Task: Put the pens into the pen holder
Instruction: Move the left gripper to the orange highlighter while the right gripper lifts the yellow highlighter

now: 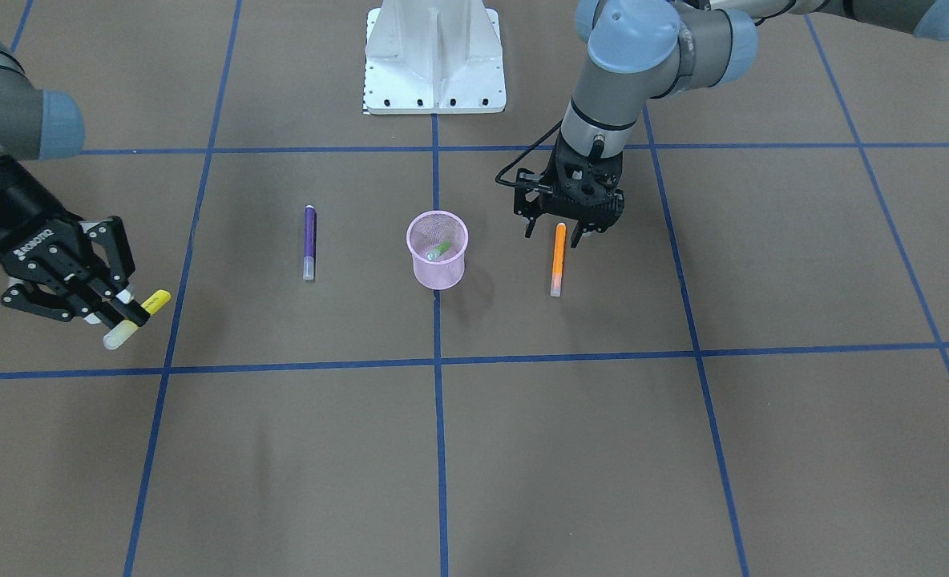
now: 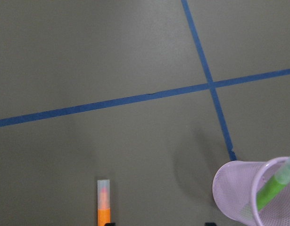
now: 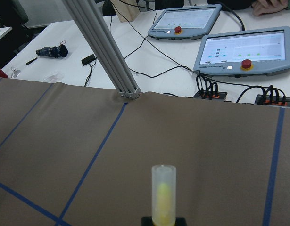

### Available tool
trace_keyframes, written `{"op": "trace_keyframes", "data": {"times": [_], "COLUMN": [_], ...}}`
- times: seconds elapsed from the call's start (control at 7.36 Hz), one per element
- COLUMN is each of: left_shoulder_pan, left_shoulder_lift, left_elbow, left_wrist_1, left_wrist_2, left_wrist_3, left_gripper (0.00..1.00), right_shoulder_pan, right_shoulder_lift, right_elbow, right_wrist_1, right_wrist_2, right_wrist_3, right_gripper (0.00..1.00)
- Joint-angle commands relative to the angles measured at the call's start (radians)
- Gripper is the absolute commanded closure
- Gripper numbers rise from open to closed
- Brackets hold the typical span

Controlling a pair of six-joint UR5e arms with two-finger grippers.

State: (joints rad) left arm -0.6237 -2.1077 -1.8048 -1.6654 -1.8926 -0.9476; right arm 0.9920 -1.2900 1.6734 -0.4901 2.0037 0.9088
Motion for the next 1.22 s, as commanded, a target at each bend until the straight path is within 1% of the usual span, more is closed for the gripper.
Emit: {"op": "trace_keyframes", "data": {"times": [0.0, 0.41, 0.54, 0.68, 0.82, 1.09], "left_shoulder_pan": [0.004, 0.005, 0.005, 0.01, 0.013, 0.016], "left_shoulder_lift": [-0.008, -0.012, -0.014, -0.015, -0.029, -0.034], "left_elbow": [0.085, 0.128, 0.163, 0.203, 0.229, 0.24], "left_wrist_1": [-0.005, -0.014, -0.066, -0.117, -0.129, -0.128], "left_wrist_2": [-0.008, -0.008, -0.008, -0.008, -0.008, -0.008], "left_wrist_3": [0.006, -0.003, -0.006, -0.01, -0.017, -0.014], "left_gripper": [0.3, 0.3, 0.3, 0.3, 0.31, 0.32], "right_shoulder_pan": [-0.106, -0.151, -0.159, -0.161, -0.161, -0.161], "right_shoulder_lift": [0.0, 0.012, 0.012, 0.011, 0.011, 0.011], "right_elbow": [0.0, 0.002, 0.0, 0.0, -0.001, -0.001], "right_wrist_1": [0.066, 0.09, 0.094, 0.094, 0.094, 0.094], "right_wrist_2": [-0.115, -0.16, -0.169, -0.169, -0.169, -0.169], "right_wrist_3": [0.001, -0.007, -0.007, -0.008, -0.008, -0.008], "right_gripper": [1.0, 1.0, 1.0, 1.0, 1.0, 1.0]}}
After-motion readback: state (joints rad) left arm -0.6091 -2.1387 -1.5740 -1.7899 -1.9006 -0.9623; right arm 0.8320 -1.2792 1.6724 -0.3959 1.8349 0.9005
